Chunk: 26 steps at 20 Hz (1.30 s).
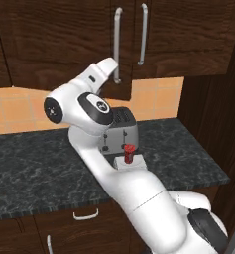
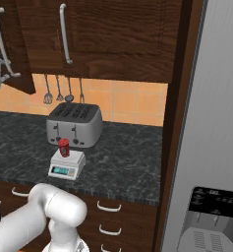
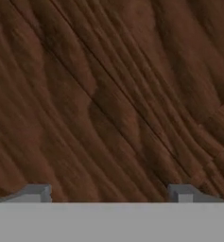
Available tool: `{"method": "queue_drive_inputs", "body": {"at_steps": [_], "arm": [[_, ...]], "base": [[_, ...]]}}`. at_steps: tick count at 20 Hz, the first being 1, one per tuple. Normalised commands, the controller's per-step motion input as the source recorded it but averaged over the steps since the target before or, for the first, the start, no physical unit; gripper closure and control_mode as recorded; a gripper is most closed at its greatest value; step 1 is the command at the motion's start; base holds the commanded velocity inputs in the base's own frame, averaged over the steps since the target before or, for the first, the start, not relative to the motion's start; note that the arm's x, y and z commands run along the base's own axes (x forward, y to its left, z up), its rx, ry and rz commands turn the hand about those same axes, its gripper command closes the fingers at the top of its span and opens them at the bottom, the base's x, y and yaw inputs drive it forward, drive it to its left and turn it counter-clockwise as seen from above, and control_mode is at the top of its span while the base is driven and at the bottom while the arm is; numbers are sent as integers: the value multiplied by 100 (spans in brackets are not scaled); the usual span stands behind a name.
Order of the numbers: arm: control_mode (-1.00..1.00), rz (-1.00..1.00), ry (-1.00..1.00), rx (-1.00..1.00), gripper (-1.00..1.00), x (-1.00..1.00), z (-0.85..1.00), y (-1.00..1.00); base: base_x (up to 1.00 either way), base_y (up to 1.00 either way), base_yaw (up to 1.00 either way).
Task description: Pick the yogurt and place it on the digital scale for weighing, and close the cabinet.
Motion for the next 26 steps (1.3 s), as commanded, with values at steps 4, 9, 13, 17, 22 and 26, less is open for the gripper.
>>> {"method": "queue_drive_inputs", "body": {"at_steps": [4,9,13,17,22,26], "arm": [[-100,11,0,15,-100,100,0,-69],[-100,14,0,15,-100,100,0,-75],[-100,13,0,12,-100,100,0,-67],[-100,8,0,4,-100,100,-11,-43],[-100,4,0,0,-100,100,-30,-10],[-100,0,0,6,-100,-16,9,-28]], "base": [[0,0,0],[0,0,0],[0,0,0],[0,0,0],[0,0,0],[0,0,0]]}}
